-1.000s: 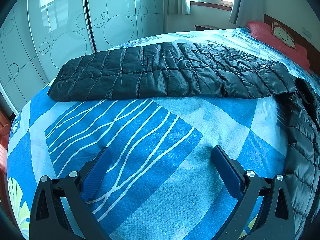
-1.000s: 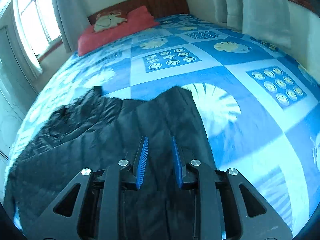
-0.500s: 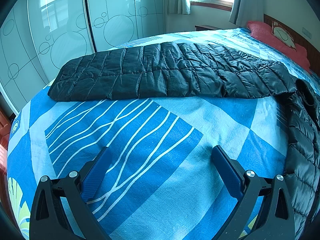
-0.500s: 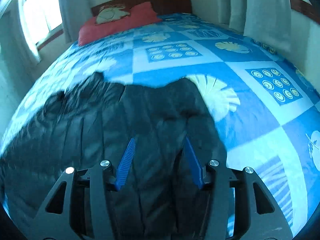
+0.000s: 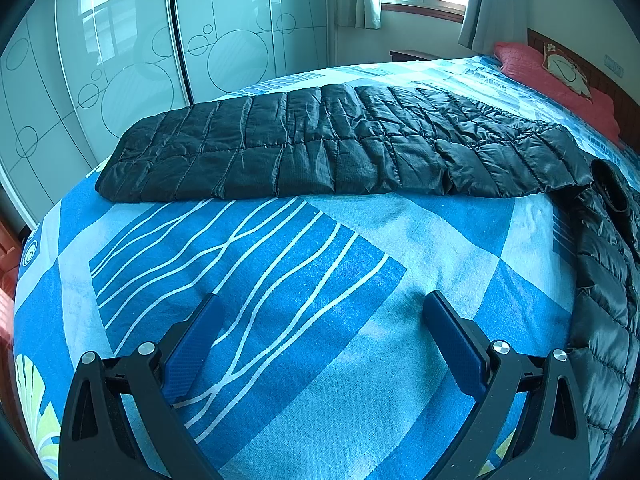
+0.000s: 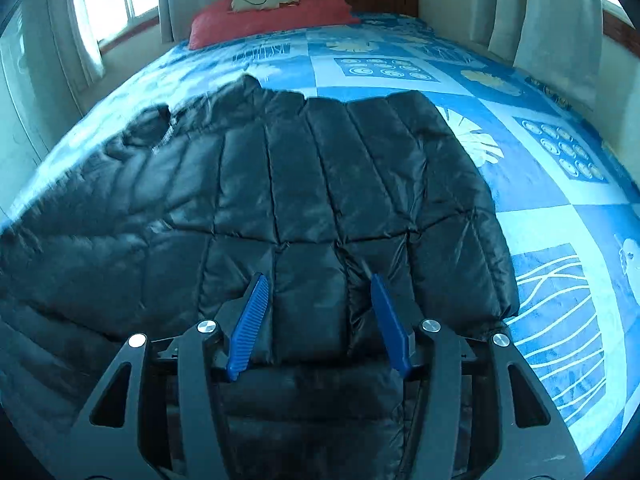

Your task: Fold large clothes

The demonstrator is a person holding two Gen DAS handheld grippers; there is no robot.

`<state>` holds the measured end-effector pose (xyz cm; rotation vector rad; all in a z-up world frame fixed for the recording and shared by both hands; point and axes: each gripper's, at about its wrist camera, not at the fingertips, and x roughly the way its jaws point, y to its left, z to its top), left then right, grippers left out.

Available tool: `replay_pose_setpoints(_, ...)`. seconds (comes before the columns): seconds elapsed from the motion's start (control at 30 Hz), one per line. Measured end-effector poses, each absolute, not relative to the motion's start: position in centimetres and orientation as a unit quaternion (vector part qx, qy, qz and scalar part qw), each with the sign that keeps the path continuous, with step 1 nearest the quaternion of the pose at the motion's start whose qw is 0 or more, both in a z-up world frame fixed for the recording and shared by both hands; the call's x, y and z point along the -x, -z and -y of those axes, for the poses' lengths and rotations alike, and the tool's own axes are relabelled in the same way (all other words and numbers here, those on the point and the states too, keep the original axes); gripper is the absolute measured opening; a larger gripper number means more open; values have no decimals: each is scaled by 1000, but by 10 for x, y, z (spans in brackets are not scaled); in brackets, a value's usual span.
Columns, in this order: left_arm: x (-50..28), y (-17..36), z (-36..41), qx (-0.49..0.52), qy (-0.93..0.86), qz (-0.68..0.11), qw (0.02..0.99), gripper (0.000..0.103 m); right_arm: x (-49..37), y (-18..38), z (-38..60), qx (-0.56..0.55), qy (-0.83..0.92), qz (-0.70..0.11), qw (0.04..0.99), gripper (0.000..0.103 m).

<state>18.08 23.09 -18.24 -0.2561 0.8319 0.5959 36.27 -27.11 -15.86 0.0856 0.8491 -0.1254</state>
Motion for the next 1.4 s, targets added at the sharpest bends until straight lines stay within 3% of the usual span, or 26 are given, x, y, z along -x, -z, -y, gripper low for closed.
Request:
replay_pose_setpoints(0.6, -177, 165, -254, 173, -247, -403, 864, 98, -357, 167, 270, -43, 60, -390, 918, 56)
replay_pose_setpoints(1.4, -149, 159, -441, 356, -280, -297, 840, 97, -357, 167, 269, -38, 62, -389, 918, 56)
